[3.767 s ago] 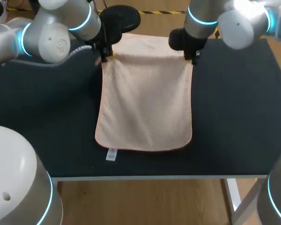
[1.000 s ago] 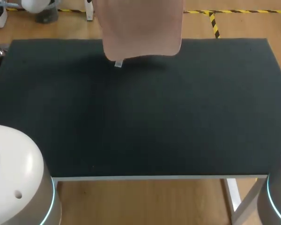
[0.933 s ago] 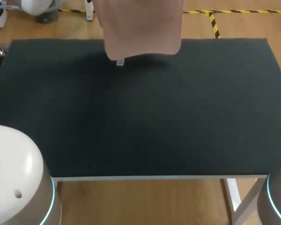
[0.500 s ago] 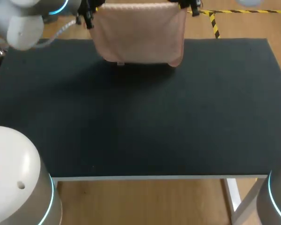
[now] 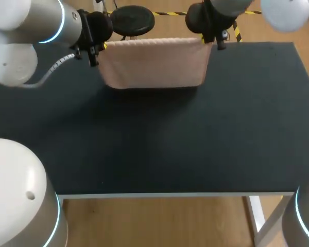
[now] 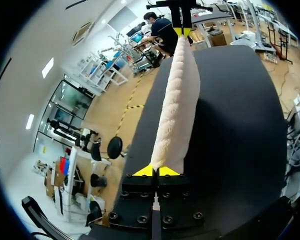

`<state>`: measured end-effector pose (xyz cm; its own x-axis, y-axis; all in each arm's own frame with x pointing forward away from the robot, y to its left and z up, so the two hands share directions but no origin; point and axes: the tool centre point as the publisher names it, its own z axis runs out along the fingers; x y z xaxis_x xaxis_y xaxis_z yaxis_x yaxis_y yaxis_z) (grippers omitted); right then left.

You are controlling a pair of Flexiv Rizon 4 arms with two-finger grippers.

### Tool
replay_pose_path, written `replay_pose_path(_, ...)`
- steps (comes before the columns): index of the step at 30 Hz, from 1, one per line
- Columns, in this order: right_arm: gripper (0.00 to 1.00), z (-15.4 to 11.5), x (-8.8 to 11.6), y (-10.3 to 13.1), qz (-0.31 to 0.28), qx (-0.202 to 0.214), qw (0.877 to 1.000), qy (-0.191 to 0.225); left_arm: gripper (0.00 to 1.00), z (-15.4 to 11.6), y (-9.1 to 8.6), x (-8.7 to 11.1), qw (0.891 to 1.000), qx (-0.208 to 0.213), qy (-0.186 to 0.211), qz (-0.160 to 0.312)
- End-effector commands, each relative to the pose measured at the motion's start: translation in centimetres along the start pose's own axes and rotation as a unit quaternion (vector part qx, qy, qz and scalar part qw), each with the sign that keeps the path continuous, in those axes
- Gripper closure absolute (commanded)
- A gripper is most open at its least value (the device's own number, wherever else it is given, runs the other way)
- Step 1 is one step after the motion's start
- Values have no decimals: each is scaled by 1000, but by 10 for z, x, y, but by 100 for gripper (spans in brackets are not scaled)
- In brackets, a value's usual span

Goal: Fold the towel

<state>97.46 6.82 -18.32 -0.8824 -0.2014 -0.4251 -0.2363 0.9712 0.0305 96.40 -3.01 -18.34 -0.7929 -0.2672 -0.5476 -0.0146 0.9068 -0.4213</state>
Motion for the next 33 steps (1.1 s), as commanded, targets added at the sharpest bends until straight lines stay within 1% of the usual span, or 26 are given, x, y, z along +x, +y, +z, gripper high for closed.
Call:
replay_pose_path(1,100,16,6,-1,5,-4,1000,18,100,18,9,1,999,12,32,-19)
replay_pose_path(5,100,26,14,1,12,-9,999,41,100,35,16,11,997,2,62,-39)
replay_pose_path(7,100,36,20,2,12,-12,998,56,100,46,20,18,996,-7,79,-48)
replay_pose_path(11,100,52,30,2,13,-17,996,82,100,62,27,27,993,-16,103,-57)
replay_pose_path(13,100,62,35,2,15,-18,995,95,100,74,31,34,991,-29,117,-54)
replay_pose_path(16,100,76,38,1,18,-17,994,109,100,91,37,42,988,-39,137,-58)
replay_pose_path(19,100,91,36,-4,23,-12,992,121,100,109,42,45,986,-51,150,-60)
replay_pose_path(22,100,109,31,-9,23,-4,991,133,100,126,46,42,984,-57,156,-64)
replay_pose_path(25,100,128,22,-15,22,3,990,141,100,144,49,35,984,-63,157,-64)
replay_pose_path(29,100,153,8,-22,17,9,988,151,100,167,49,20,983,-68,157,-60)
replay_pose_path(33,100,169,-6,-28,15,17,988,154,100,186,46,4,984,-78,150,-53)
